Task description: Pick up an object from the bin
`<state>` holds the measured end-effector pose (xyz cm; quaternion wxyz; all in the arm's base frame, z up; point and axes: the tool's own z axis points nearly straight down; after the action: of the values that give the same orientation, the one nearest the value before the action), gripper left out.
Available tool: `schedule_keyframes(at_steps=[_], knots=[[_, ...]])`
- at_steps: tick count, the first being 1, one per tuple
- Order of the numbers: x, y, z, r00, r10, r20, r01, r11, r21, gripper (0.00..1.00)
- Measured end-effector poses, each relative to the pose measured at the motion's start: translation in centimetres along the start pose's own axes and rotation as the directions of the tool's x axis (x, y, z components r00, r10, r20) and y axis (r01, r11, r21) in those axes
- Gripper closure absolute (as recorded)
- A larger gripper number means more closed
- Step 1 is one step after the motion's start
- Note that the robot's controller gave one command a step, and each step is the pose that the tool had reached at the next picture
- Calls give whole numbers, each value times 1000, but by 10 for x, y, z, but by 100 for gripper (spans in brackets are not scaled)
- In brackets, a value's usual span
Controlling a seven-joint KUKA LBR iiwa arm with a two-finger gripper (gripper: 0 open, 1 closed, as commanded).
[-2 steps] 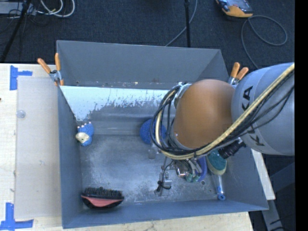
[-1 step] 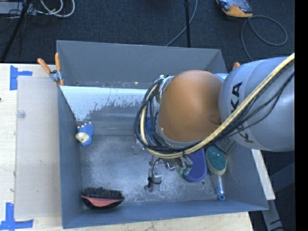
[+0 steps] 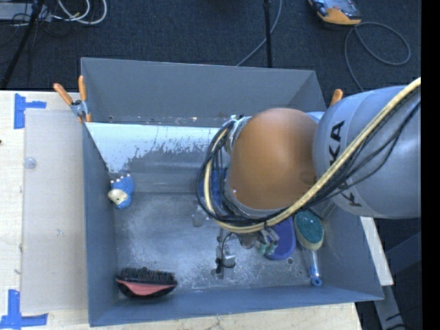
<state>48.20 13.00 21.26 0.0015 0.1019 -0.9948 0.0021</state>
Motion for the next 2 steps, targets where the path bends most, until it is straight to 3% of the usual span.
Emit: schedule_keyframes(at_steps=[1,2], knots=[[-5,53,40,997,71,3,-71,997,-6,0],[-2,59,64,1000,0,-2,0,1000,-5,0]])
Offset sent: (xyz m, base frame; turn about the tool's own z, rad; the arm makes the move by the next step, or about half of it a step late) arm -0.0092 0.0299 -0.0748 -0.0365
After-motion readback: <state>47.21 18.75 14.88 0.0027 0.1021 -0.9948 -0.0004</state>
